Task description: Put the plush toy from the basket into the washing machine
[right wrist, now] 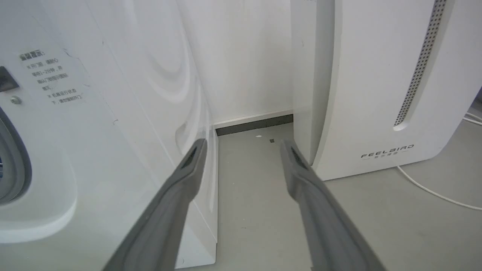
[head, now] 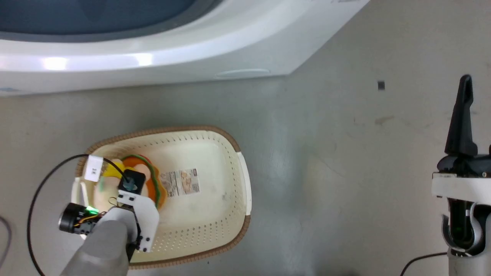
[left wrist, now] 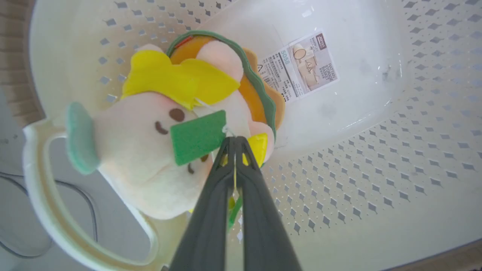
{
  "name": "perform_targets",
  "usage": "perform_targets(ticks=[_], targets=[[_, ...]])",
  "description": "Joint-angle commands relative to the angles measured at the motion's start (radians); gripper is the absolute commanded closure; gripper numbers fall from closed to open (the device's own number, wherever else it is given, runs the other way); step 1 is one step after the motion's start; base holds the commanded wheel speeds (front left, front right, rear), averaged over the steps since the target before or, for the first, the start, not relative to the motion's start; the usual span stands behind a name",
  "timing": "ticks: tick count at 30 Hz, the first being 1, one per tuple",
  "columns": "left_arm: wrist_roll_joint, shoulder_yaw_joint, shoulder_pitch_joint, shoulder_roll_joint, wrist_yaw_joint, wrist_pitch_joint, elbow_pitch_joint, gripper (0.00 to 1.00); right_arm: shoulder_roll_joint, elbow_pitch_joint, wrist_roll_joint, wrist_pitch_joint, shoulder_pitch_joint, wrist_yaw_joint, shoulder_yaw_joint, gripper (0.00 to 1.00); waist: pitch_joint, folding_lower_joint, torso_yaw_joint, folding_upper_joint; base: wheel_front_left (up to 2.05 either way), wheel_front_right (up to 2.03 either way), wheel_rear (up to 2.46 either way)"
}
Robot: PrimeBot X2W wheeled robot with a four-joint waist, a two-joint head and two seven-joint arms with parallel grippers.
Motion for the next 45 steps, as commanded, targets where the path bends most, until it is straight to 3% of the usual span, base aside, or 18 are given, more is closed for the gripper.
perform_targets(ticks=[1, 14, 23, 34, 45], targets=[[-0.002, -0.004, 0.007, -0.006, -0.006, -0.011, 0.003, 1.0, -0.001, 0.005, -0.001, -0.004, 0.01, -0.001, -0.005, 0.0, -0.045, 0.0, 0.016, 0.0, 0.0, 0.0, 0.0], [-0.023, -0.026, 0.075, -0.076, -0.022, -0.197, -0.001, 1.0, -0.001, 0.049, -0.037, -0.004, 0.12, -0.001, -0.029, 0.0, -0.239, 0.0, 0.093, 0.0, 0.0, 0.0, 0.0], [-0.03, -0.041, 0.118, -0.107, -0.025, -0.246, -0.055, 1.0, -0.001, 0.063, -0.056, -0.004, 0.185, -0.001, -0.043, 0.0, -0.347, 0.0, 0.146, 0.0, 0.0, 0.0, 0.0], [-0.025, -0.026, 0.211, -0.084, 0.006, -0.249, -0.323, 1.0, -0.001, 0.072, -0.065, -0.004, 0.248, -0.001, -0.047, 0.0, -0.444, 0.0, 0.188, 0.0, 0.0, 0.0, 0.0], [-0.01, 0.015, 0.234, -0.056, 0.039, -0.249, -0.547, 1.0, -0.001, 0.074, -0.065, -0.004, 0.273, -0.001, -0.034, 0.0, -0.483, 0.0, 0.187, 0.0, 0.0, 0.0, 0.0]])
